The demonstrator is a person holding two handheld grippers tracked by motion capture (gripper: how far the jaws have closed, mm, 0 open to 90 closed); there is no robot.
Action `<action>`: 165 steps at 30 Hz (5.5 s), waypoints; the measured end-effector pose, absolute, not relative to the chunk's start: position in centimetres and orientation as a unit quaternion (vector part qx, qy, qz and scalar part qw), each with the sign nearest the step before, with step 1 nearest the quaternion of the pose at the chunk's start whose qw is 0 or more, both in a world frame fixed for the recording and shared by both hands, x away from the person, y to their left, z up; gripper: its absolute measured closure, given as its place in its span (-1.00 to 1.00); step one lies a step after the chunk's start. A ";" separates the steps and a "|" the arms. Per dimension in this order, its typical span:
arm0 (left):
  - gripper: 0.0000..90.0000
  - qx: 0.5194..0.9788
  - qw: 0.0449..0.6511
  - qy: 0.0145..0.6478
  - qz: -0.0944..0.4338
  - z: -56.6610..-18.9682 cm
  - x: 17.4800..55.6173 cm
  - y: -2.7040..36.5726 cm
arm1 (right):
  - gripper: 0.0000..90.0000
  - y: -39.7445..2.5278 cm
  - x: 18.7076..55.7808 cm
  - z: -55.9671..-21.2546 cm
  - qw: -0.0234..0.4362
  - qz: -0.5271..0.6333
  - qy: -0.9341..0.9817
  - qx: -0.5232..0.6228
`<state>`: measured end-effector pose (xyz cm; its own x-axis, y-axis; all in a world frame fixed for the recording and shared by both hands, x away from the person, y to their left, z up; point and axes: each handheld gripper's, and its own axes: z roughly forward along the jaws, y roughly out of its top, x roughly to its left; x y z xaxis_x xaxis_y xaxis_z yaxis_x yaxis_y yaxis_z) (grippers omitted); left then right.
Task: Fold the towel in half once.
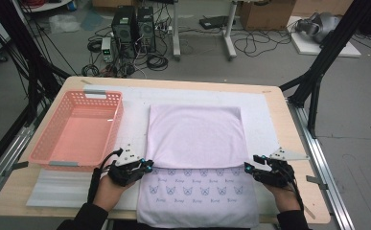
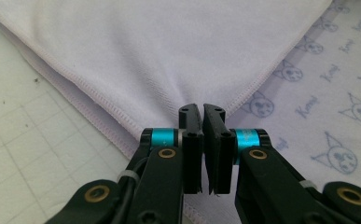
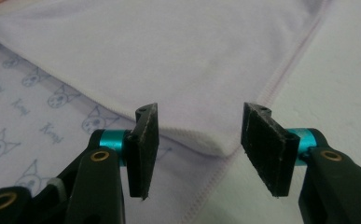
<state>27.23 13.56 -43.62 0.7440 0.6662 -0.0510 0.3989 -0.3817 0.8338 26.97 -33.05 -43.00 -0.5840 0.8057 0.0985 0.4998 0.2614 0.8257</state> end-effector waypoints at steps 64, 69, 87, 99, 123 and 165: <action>0.91 0.778 0.520 0.339 0.098 -42.5 20.3 15.3 | 0.92 -32.0 20.5 -42.1 0.155 0.437 0.811 0.357; 0.91 0.777 0.524 0.337 0.089 -42.3 19.4 15.8 | 0.92 -32.3 19.2 -41.7 0.153 0.435 0.817 0.348; 0.88 0.814 0.494 0.304 0.026 -42.4 15.7 15.8 | 0.91 -34.1 14.4 -41.3 0.103 0.402 0.858 0.303; 0.02 0.756 0.528 0.372 0.104 -41.5 19.9 16.2 | 0.40 -34.2 18.2 -41.1 0.168 0.424 0.794 0.402; -0.55 0.732 0.538 0.384 0.164 -42.4 28.8 14.1 | 0.42 -31.5 30.1 -44.0 0.193 0.380 0.755 0.499; -0.29 0.689 0.470 0.507 0.217 -42.4 39.8 11.3 | 0.11 -34.2 36.7 -42.9 0.209 0.387 0.737 0.514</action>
